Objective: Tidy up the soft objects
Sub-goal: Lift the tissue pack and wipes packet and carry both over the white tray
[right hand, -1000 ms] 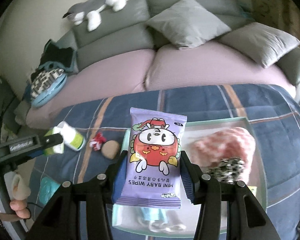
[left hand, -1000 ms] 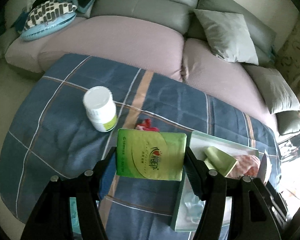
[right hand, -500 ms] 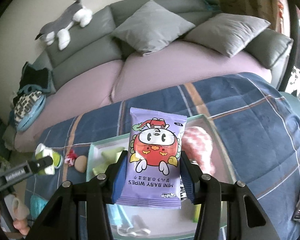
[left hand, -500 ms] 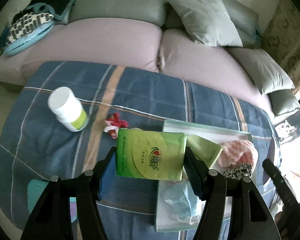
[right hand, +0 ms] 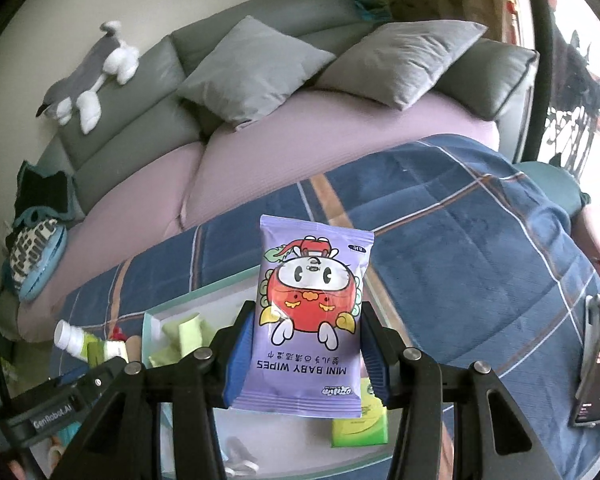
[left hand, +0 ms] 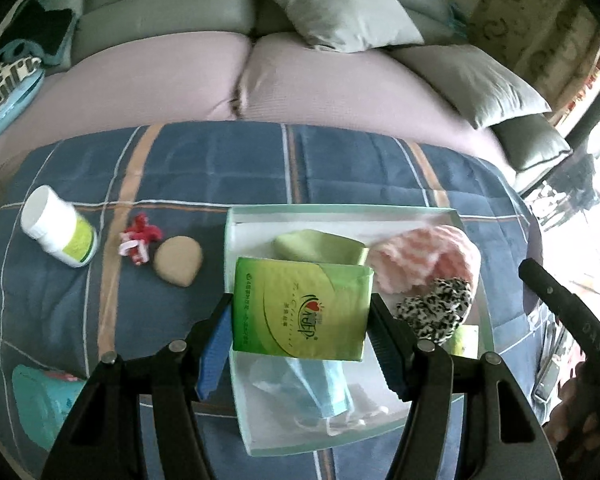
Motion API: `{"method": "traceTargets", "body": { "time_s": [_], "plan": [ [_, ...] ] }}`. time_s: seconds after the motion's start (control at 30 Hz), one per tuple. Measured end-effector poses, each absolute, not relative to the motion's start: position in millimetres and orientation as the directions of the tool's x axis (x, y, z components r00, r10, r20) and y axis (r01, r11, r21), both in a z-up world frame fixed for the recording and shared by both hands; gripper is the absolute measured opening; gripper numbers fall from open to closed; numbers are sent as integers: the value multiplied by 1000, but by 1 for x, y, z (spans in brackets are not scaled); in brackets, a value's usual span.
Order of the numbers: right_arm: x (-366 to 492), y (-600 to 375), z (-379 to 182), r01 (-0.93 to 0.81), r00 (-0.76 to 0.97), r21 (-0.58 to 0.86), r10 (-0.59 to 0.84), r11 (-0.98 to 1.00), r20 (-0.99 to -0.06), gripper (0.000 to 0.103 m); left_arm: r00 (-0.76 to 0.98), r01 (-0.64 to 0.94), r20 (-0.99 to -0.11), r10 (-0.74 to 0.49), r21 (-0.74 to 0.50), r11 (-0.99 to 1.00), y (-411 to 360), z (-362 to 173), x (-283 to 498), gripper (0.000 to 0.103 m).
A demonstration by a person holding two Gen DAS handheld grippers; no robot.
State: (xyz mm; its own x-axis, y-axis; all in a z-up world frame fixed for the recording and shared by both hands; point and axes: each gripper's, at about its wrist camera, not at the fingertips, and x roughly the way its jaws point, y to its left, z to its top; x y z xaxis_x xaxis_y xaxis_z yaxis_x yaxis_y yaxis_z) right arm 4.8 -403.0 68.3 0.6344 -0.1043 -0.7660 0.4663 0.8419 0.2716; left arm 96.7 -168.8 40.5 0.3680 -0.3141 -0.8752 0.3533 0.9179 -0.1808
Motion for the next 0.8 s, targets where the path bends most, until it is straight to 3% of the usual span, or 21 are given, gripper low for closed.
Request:
{"method": "traceTargets", "body": {
  "time_s": [0.3,0.8],
  "plan": [
    [6,-418,60,489,626,281,-108,826,-772,52,320,388,-892,-321,-186,903,-189,19,98,66],
    [52,-373,38,332,617,277,15,902,-787,52,296,422,-901,-318,-175,890,-205,-1,100,66]
  ]
}}
